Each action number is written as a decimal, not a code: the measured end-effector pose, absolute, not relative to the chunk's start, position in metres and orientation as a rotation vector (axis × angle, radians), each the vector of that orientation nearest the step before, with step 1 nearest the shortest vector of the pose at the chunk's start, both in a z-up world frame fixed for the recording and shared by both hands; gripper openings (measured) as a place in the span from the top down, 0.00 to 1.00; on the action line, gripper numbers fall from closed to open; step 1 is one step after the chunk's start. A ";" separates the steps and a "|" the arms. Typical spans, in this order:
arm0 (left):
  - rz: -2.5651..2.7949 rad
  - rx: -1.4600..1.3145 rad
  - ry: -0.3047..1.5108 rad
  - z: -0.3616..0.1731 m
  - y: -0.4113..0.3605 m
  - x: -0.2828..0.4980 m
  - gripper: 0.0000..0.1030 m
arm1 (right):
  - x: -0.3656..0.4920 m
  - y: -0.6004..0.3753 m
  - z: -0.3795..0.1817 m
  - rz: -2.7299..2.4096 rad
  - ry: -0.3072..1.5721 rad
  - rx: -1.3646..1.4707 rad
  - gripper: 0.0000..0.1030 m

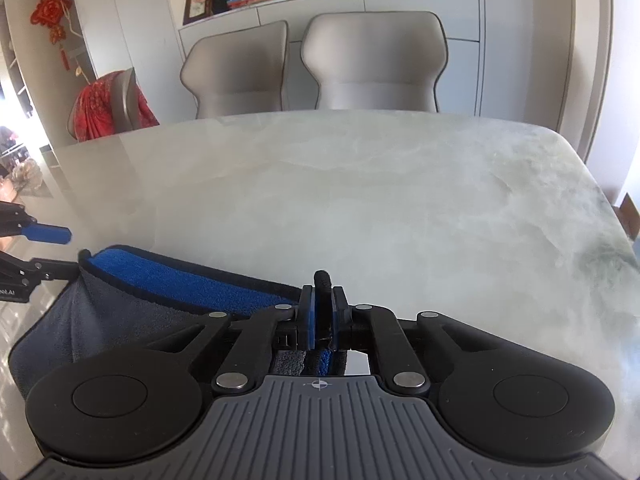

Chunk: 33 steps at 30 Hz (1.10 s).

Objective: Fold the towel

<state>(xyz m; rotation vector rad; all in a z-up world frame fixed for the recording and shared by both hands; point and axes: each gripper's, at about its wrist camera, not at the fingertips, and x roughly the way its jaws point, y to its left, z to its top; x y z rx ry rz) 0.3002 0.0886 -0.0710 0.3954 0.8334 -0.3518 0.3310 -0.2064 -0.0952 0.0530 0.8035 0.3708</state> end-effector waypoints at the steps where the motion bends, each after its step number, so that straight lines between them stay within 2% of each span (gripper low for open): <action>1: -0.372 0.403 0.832 -0.072 0.087 0.300 0.50 | 0.330 -0.207 -0.093 0.375 0.801 0.063 0.93; 11: -0.440 0.417 0.849 -0.083 0.080 0.323 0.50 | 0.340 -0.218 -0.081 0.334 0.760 0.076 0.95; 15: -0.499 0.447 0.866 -0.083 0.076 0.329 0.60 | 0.348 -0.219 -0.080 0.322 0.750 0.075 0.95; 24: -0.604 0.436 0.936 -0.090 0.078 0.344 0.61 | 0.352 -0.219 -0.088 0.325 0.779 0.071 0.95; 27: -0.613 0.425 0.958 -0.091 0.078 0.351 0.71 | 0.352 -0.220 -0.089 0.326 0.784 0.072 0.95; 29: -0.621 0.450 0.958 -0.091 0.076 0.351 0.86 | 0.352 -0.220 -0.090 0.325 0.787 0.068 0.95; 30: -0.625 0.465 0.956 -0.090 0.075 0.351 0.89 | 0.351 -0.220 -0.090 0.324 0.787 0.067 0.95; 31: -0.630 0.483 0.956 -0.089 0.073 0.350 0.97 | 0.351 -0.220 -0.090 0.325 0.787 0.066 0.95; 33: -0.625 0.516 0.956 -0.086 0.071 0.348 1.00 | 0.350 -0.220 -0.090 0.325 0.784 0.065 0.94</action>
